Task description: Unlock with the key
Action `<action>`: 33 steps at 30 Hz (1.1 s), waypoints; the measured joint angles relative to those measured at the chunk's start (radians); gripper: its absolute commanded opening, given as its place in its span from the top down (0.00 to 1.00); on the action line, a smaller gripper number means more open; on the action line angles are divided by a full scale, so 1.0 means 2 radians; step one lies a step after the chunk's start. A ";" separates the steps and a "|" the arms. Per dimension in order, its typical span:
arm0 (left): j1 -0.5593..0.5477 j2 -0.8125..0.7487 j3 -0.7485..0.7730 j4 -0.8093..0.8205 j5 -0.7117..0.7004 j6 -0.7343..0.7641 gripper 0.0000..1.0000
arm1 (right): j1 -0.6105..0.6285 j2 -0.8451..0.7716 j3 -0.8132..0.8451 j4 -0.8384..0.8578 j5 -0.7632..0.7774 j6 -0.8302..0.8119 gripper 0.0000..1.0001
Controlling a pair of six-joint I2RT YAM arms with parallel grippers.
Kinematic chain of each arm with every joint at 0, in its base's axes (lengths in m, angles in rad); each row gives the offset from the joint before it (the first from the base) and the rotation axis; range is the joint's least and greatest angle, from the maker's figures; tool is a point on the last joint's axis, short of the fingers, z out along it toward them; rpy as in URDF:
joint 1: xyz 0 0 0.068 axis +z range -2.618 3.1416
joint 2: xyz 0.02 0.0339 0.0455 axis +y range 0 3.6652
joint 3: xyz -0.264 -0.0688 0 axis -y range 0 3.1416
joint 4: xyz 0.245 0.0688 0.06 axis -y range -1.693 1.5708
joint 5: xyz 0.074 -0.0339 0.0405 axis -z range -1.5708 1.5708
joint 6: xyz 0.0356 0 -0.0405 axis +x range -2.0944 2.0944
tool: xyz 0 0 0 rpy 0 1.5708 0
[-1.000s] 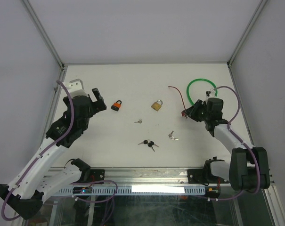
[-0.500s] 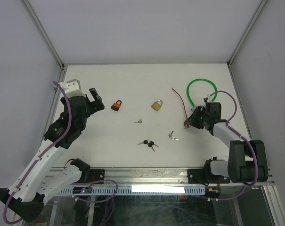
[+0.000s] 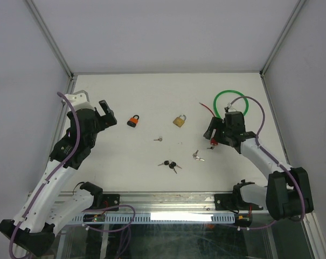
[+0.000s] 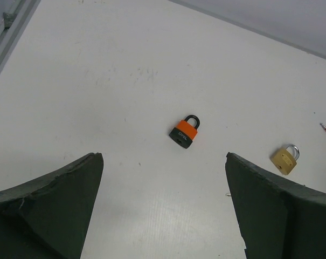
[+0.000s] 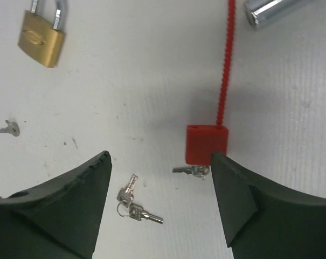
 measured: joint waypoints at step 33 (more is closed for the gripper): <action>0.072 0.001 -0.017 0.000 0.085 0.012 0.01 | 0.246 0.383 0.327 0.043 0.338 0.109 0.06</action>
